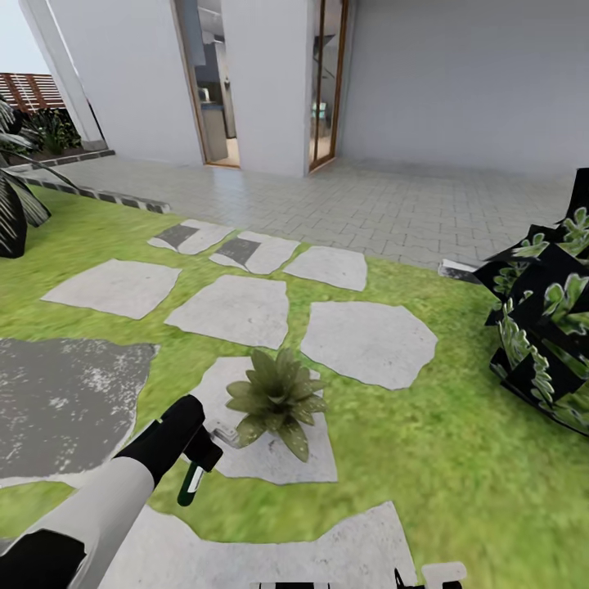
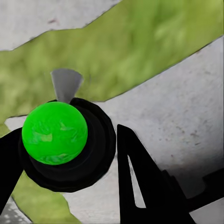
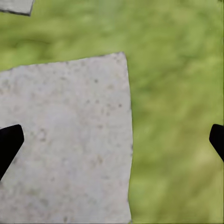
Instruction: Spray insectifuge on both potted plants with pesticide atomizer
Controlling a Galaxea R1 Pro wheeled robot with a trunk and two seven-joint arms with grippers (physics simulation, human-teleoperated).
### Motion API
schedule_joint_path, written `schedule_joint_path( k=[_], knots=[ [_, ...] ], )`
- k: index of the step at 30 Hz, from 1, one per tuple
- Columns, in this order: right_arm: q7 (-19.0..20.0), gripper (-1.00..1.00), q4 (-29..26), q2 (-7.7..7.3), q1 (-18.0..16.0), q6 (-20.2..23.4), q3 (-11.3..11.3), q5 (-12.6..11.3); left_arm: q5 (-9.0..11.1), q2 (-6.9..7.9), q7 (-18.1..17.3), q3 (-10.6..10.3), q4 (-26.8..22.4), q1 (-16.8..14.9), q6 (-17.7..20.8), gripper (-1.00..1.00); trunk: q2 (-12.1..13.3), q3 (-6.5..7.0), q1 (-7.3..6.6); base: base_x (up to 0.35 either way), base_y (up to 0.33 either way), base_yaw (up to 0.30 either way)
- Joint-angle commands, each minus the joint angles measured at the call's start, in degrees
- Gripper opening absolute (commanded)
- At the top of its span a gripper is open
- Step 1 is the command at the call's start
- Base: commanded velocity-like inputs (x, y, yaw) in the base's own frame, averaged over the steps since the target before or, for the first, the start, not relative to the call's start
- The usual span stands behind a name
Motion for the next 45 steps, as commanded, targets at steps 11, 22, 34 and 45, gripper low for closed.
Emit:
schedule_joint_path(
  k=[11,22,34,45],
  knots=[
    [-0.57,1.00,0.02,0.00,-0.04,-0.10,0.45,0.25,-0.58,0.43,-0.67,-0.16,-0.03,-0.02,0.11,-1.00,-0.02,-0.04,0.00,0.030,0.050,0.000],
    [-0.60,1.00,0.02,0.00,-0.04,-0.10,0.45,0.18,-0.56,0.36,-0.69,-0.23,-0.21,-0.02,0.13,-1.00,-0.02,-0.04,0.00,-0.156,0.001,-0.002],
    [-0.57,1.00,0.02,0.07,-0.04,-0.10,0.47,0.16,-0.55,0.34,-0.69,-0.15,-0.24,-0.02,0.12,-1.00,-0.02,-0.04,0.00,-0.066,0.104,-0.207],
    [-0.57,1.00,0.02,0.08,-0.04,-0.10,0.48,0.16,-0.52,0.21,-0.61,-0.15,-0.33,-0.02,0.12,-1.00,-0.02,-0.04,0.00,0.000,0.101,-0.008]
  ],
)
